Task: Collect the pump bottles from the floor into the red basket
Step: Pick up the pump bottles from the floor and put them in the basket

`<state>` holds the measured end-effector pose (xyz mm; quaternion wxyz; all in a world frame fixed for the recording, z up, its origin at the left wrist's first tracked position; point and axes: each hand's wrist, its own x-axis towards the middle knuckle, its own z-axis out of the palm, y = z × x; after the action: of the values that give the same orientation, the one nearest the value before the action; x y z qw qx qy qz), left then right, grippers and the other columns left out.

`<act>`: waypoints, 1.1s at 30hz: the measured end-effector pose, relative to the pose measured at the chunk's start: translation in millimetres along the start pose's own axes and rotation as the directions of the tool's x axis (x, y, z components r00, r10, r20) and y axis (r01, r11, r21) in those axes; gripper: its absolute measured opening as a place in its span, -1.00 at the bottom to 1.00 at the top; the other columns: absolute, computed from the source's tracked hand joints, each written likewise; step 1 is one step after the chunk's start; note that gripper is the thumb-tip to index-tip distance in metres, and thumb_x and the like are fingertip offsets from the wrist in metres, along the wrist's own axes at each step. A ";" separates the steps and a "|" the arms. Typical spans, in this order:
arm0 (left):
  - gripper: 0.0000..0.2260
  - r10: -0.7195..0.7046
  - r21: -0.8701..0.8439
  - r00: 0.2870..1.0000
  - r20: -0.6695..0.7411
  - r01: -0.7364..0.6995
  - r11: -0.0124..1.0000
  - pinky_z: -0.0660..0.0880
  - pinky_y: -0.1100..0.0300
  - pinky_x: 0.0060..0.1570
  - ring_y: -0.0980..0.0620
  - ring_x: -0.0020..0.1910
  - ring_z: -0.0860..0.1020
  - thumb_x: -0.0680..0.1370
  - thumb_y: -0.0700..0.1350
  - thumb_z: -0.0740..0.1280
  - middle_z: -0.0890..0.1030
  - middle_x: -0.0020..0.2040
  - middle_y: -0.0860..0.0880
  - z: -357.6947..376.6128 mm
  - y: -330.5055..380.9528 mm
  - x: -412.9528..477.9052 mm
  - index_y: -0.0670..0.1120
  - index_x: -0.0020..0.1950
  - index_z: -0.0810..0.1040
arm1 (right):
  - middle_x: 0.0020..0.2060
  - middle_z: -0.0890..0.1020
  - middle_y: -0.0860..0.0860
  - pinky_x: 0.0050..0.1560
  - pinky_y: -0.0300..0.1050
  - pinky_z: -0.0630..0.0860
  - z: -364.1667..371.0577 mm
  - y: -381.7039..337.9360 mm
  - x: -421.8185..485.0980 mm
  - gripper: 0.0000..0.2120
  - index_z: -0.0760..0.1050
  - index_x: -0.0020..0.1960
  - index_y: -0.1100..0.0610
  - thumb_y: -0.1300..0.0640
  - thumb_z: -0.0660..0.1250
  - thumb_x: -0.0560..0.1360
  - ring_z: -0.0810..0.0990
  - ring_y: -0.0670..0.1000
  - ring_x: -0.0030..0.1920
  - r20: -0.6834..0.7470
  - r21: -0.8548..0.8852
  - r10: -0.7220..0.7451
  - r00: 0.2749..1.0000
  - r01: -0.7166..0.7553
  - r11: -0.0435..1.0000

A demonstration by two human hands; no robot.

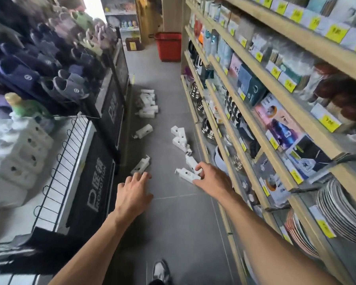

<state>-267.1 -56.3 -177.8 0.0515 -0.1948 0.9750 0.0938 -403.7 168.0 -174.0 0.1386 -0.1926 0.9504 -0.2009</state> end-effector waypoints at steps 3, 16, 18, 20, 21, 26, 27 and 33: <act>-0.47 0.010 0.016 0.998 0.054 -0.011 1.000 0.38 -0.07 0.26 -0.13 0.33 0.44 0.53 0.07 0.39 0.43 0.39 -0.03 7.0 -3.0 30.8 0.09 0.47 0.32 | 0.09 0.67 -0.09 0.01 -0.04 0.56 -4.9 -0.4 24.7 -0.68 0.49 0.21 -0.06 -0.05 0.43 0.49 0.63 0.08 0.08 0.002 -0.009 0.011 1.000 -0.011 1.000; -0.46 0.046 0.010 0.998 0.032 -0.046 0.999 0.39 -0.07 0.24 -0.14 0.30 0.46 0.52 0.06 0.37 0.47 0.33 -0.04 -20.6 -54.3 171.4 0.09 0.47 0.33 | 0.06 0.64 -0.06 -0.03 -0.07 0.51 5.6 -37.6 135.5 -0.66 0.49 0.19 -0.06 -0.08 0.45 0.47 0.61 0.07 0.06 0.004 -0.001 0.099 0.995 -0.099 0.995; -0.51 0.044 0.005 0.999 0.031 -0.044 0.999 0.39 -0.07 0.22 -0.13 0.27 0.47 0.52 0.06 0.36 0.48 0.30 -0.03 -24.1 -62.6 190.3 0.10 0.44 0.35 | 0.10 0.63 -0.06 -0.01 -0.06 0.50 9.5 -44.5 150.1 -0.64 0.49 0.21 -0.05 -0.07 0.45 0.46 0.60 0.08 0.09 0.008 0.007 0.105 0.994 -0.105 0.994; -0.54 0.044 -0.003 0.998 0.039 -0.044 0.999 0.39 -0.07 0.22 -0.14 0.25 0.47 0.52 0.05 0.36 0.48 0.28 -0.03 -26.2 -68.3 207.2 0.09 0.40 0.37 | 0.13 0.62 -0.06 0.01 -0.05 0.51 12.1 -49.8 164.4 -0.63 0.49 0.22 -0.05 -0.07 0.45 0.45 0.59 0.08 0.13 0.005 0.007 0.116 0.993 -0.116 0.993; -0.55 0.044 -0.010 0.998 0.045 -0.044 0.999 0.39 -0.07 0.22 -0.14 0.24 0.47 0.52 0.04 0.36 0.48 0.28 -0.03 -26.8 -70.1 214.5 0.09 0.39 0.37 | 0.13 0.62 -0.07 0.02 -0.04 0.51 13.1 -52.0 170.9 -0.62 0.49 0.22 -0.05 -0.07 0.45 0.45 0.59 0.08 0.14 0.006 0.012 0.120 0.993 -0.120 0.993; -0.55 0.039 -0.044 0.997 0.061 -0.036 0.998 0.39 -0.07 0.22 -0.12 0.26 0.46 0.54 0.07 0.36 0.48 0.28 -0.02 -21.5 -76.3 253.0 0.11 0.40 0.37 | 0.12 0.61 -0.08 -0.07 -0.07 0.45 16.5 -53.7 206.6 -0.66 0.50 0.19 -0.03 -0.04 0.45 0.45 0.57 0.06 0.15 -0.020 0.019 0.134 0.991 -0.134 0.991; -0.55 0.032 -0.045 0.997 0.074 -0.028 0.999 0.39 -0.07 0.23 -0.12 0.27 0.46 0.54 0.07 0.34 0.48 0.29 -0.02 -19.1 -77.8 260.8 0.11 0.42 0.36 | 0.10 0.61 -0.09 -0.10 -0.08 0.43 17.7 -51.5 214.4 -0.68 0.50 0.17 -0.04 -0.05 0.46 0.45 0.57 0.05 0.12 -0.022 0.021 0.139 0.990 -0.139 0.990; -0.48 -0.006 -0.033 0.993 0.118 0.010 0.999 0.40 -0.06 0.25 -0.09 0.29 0.46 0.56 0.10 0.33 0.47 0.32 0.00 -16.2 -85.3 313.8 0.14 0.49 0.28 | 0.09 0.60 -0.09 -0.06 -0.06 0.50 21.3 -33.4 274.3 -0.71 0.50 0.09 -0.08 -0.09 0.48 0.43 0.59 0.06 0.10 -0.007 0.042 0.177 0.984 -0.177 0.983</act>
<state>-523.3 -253.1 -218.9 0.1061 -0.1936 0.9678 0.1211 -629.5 17.0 -229.3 0.1546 -0.1035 0.9602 -0.2085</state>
